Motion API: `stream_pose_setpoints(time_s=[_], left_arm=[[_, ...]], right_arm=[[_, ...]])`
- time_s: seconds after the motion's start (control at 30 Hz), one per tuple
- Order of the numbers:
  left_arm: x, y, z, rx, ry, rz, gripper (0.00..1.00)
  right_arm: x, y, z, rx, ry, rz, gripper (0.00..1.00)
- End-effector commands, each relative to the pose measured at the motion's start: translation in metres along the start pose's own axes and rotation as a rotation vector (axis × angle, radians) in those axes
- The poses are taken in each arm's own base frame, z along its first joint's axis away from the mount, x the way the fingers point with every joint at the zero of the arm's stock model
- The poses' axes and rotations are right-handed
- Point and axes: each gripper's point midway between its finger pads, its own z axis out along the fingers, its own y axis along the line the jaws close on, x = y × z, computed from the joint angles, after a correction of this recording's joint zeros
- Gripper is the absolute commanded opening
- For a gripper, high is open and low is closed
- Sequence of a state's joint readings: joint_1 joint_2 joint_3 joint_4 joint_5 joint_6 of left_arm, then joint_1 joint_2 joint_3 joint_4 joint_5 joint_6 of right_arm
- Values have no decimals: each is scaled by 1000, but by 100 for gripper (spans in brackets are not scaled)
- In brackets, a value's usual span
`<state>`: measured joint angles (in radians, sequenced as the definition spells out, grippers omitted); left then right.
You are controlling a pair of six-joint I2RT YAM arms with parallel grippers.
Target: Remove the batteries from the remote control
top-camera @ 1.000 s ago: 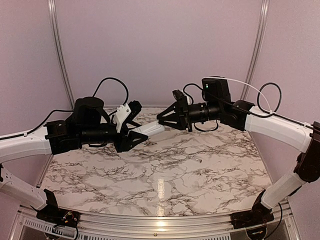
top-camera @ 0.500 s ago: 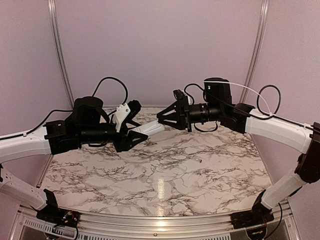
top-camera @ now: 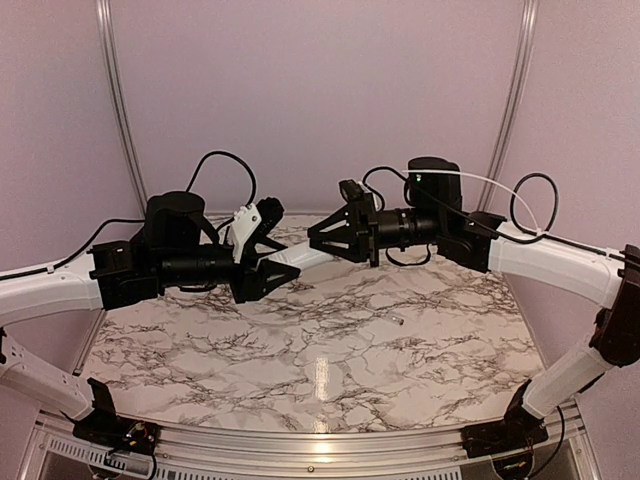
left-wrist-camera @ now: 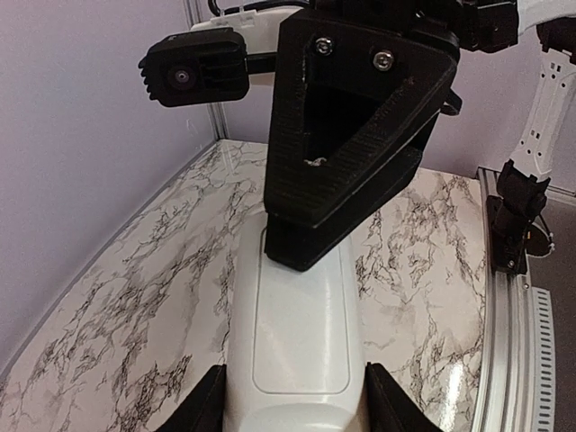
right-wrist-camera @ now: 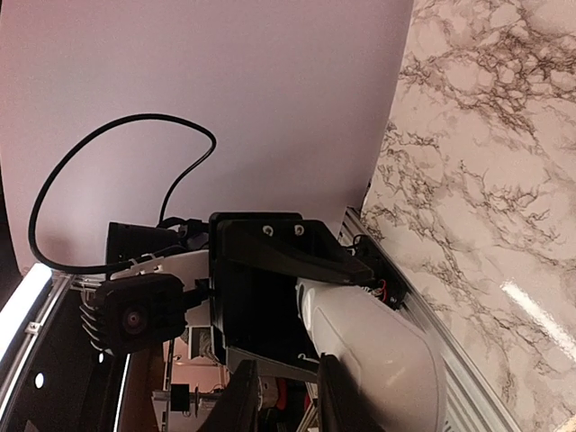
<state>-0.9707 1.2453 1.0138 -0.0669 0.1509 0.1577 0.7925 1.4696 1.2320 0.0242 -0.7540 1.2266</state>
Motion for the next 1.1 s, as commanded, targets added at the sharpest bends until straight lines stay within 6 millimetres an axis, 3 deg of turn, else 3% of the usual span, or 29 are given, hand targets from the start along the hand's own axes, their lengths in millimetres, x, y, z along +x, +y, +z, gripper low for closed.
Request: stream_pose_setpoints(time_s=[0.0, 0.17, 0.33, 0.53, 0.77, 1.07], left_arm=[[-28, -3, -1, 16, -96, 30, 20], [-27, -1, 0, 4, -93, 34, 20], [-24, 1, 0, -5, -81, 40, 20], [-10, 2, 2, -14, -16, 31, 20], [-6, 4, 6, -24, 6, 11, 20], [3, 9, 20, -35, 71, 0, 19]], right_arm=[[6, 12, 2, -49, 30, -9, 22], [3, 17, 0, -40, 19, -26, 22], [-7, 38, -6, -2, -10, -96, 25], [-15, 48, -22, 46, -56, -140, 28], [-26, 22, -28, 286, -78, -165, 39], [-23, 6, -21, 390, -61, -169, 47]])
